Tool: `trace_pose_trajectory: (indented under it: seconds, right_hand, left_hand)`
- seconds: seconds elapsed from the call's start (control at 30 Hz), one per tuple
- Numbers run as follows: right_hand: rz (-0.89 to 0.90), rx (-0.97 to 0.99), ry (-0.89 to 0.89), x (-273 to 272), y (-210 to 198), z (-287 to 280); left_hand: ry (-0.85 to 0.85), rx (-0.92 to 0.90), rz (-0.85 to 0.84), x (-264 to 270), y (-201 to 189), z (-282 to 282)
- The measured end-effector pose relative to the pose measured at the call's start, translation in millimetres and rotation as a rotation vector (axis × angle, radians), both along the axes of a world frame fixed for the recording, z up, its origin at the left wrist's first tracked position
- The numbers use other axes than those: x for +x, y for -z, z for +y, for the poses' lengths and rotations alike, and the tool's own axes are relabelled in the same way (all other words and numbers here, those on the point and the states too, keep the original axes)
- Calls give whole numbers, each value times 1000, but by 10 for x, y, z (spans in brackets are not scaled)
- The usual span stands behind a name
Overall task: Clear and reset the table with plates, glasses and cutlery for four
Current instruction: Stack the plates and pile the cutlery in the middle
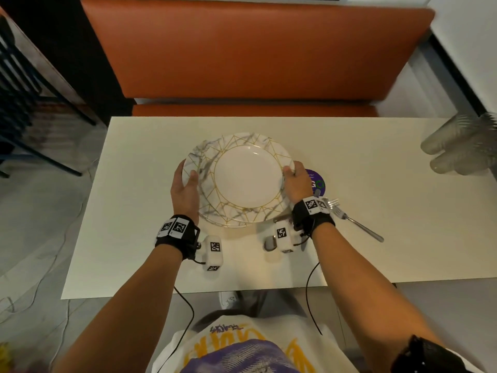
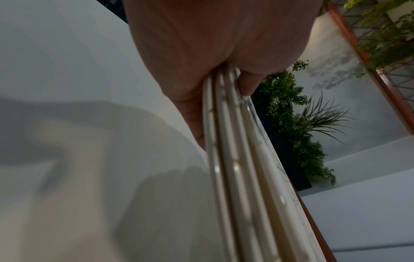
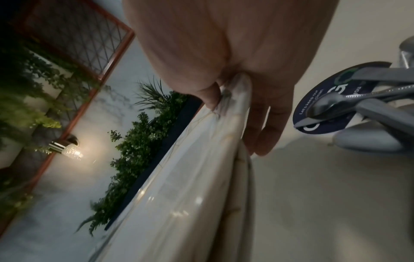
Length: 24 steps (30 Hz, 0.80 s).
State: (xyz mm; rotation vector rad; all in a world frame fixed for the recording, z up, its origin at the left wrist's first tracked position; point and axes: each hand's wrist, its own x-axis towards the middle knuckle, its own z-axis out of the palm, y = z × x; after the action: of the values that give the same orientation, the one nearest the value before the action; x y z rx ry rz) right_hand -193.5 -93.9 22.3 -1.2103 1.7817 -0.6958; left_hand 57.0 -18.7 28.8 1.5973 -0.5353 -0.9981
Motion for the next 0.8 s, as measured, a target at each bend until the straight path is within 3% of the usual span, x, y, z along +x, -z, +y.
trace_pose_trajectory:
  seconds: [0.23,0.47,0.8]
  right_hand:
    - [1,-65,1,96,35,185]
    - [64,-36,25,-126,112,268]
    - [80,-43,117,-1113,128,173]
  left_hand:
    - [20,-23,106,-80,-15,14]
    - [225,35,-196,-335,-39,-37]
    - [559,216,-549,-1195,-5,-486]
